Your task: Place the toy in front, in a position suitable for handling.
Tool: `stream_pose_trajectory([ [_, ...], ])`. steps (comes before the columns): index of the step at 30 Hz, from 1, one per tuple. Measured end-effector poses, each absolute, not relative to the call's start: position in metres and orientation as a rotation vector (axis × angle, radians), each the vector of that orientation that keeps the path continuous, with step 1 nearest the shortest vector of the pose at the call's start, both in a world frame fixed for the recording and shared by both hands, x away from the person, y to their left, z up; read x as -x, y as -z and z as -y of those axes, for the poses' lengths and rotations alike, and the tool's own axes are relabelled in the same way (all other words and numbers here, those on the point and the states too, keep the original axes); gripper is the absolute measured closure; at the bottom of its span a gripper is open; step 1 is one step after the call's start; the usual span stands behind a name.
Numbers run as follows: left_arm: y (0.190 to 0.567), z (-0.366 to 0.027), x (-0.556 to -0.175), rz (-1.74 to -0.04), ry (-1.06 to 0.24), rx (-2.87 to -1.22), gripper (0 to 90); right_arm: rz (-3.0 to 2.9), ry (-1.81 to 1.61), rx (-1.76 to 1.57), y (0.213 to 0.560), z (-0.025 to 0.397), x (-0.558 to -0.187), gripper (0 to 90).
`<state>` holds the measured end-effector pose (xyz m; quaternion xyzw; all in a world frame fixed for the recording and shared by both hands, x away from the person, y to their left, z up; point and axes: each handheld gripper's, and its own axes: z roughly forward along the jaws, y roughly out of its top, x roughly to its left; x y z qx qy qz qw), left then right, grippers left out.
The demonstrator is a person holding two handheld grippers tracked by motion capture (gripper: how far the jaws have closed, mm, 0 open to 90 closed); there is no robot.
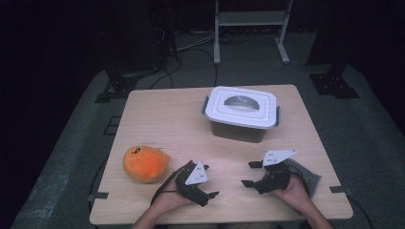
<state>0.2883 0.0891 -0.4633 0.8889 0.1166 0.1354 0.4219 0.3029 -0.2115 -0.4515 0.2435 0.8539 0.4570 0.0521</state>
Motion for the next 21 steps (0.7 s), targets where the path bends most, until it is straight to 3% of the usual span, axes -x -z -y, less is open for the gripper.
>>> stream_pose_trajectory([
  [11,0.457,-0.093,-0.287,-0.305,-0.348,-2.202,9.0,-2.593,-1.402,-0.744,0.451,0.214,-0.304,22.3],
  [21,0.418,-0.111,-0.283,-0.318,-0.434,-2.088,9.3,-2.598,-1.379,-0.728,0.451,0.21,-0.302,22.3],
])
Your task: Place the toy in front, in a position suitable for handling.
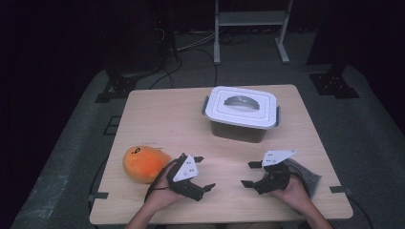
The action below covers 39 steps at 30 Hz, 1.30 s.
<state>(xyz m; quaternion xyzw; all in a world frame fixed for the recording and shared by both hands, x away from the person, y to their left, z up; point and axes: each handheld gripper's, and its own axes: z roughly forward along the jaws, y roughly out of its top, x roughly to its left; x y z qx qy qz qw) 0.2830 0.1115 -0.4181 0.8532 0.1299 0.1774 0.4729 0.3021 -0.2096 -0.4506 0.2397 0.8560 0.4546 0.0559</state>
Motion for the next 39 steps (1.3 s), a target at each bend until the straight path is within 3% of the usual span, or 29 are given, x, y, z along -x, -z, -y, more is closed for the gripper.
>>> stream_pose_trajectory([
  [11,0.383,-0.158,-0.293,-0.417,-0.549,-1.976,9.5,-2.599,-1.39,-0.729,0.451,0.21,-0.302,22.3],
  [27,0.368,-0.238,-0.307,-0.635,-0.69,-1.888,9.8,-2.609,-1.387,-0.727,0.451,0.21,-0.302,22.3],
  [29,0.369,-0.248,-0.308,-0.657,-0.698,-1.879,15.8,-2.611,-1.385,-0.724,0.452,0.21,-0.302,22.4],
  [39,0.386,-0.281,-0.317,-0.766,-0.665,-1.904,23.0,-2.614,-1.382,-0.713,0.451,0.209,-0.302,22.4],
])
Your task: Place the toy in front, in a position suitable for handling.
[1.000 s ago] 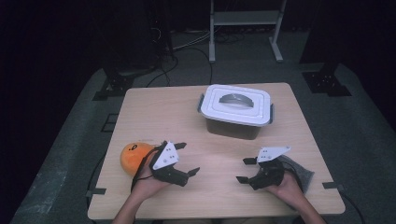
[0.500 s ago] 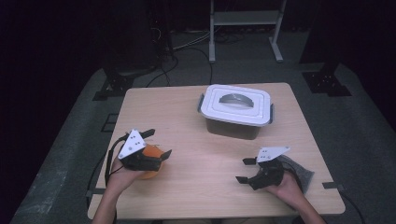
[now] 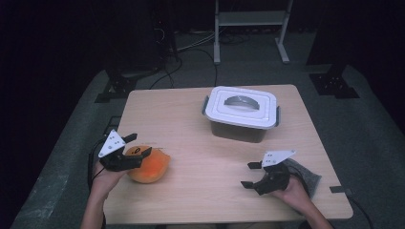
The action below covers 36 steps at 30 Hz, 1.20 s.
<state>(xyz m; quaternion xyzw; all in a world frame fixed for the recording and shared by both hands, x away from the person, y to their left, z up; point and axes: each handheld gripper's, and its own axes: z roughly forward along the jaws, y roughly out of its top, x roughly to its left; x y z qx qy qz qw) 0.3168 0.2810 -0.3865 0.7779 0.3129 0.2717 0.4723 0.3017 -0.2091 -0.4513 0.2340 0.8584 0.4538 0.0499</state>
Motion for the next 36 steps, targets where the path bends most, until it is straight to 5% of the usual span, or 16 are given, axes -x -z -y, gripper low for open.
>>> stream_pose_trajectory([
  [11,0.407,-0.296,-0.325,-0.814,-0.538,-1.947,20.2,-2.621,-1.38,-0.705,0.451,0.208,-0.301,22.7],
  [14,0.417,-0.297,-0.329,-0.823,-0.419,-1.946,18.2,-2.625,-1.375,-0.699,0.451,0.208,-0.301,22.7],
  [21,0.425,-0.3,-0.329,-0.821,-0.398,-1.928,18.8,-2.629,-1.37,-0.702,0.452,0.207,-0.301,22.7],
  [36,0.424,-0.293,-0.325,-0.757,-0.477,-2.065,53.2,-2.622,-1.366,-0.698,0.452,0.207,-0.301,22.8],
])
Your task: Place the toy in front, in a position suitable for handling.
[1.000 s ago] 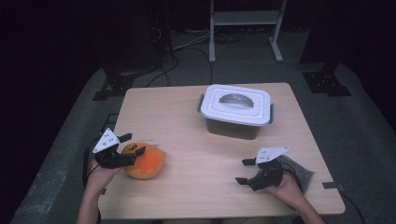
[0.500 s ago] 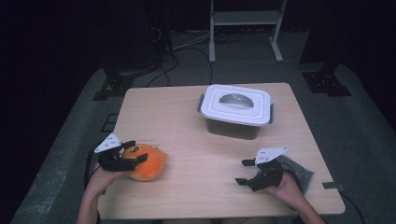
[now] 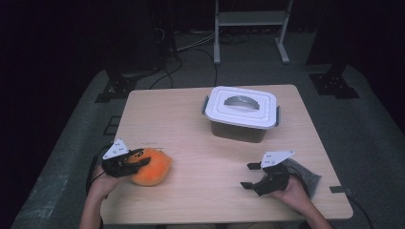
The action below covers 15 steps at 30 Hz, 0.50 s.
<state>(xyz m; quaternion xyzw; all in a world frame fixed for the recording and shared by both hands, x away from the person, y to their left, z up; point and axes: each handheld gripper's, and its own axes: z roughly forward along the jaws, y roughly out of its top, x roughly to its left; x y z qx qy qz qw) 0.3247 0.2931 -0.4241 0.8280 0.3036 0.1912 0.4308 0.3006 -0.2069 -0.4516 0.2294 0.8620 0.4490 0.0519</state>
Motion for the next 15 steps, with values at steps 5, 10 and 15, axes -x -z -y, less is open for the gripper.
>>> stream_pose_trajectory([
  [5,0.421,-0.292,-0.324,-0.762,-0.477,-2.065,58.4,-2.621,-1.367,-0.695,0.451,0.207,-0.3,22.8],
  [10,0.417,-0.292,-0.323,-0.771,-0.488,-2.055,62.0,-2.613,-1.373,-0.689,0.45,0.208,-0.3,22.9],
  [15,0.412,-0.288,-0.321,-0.734,-0.502,-2.052,64.9,-2.609,-1.377,-0.688,0.45,0.208,-0.3,22.9],
])
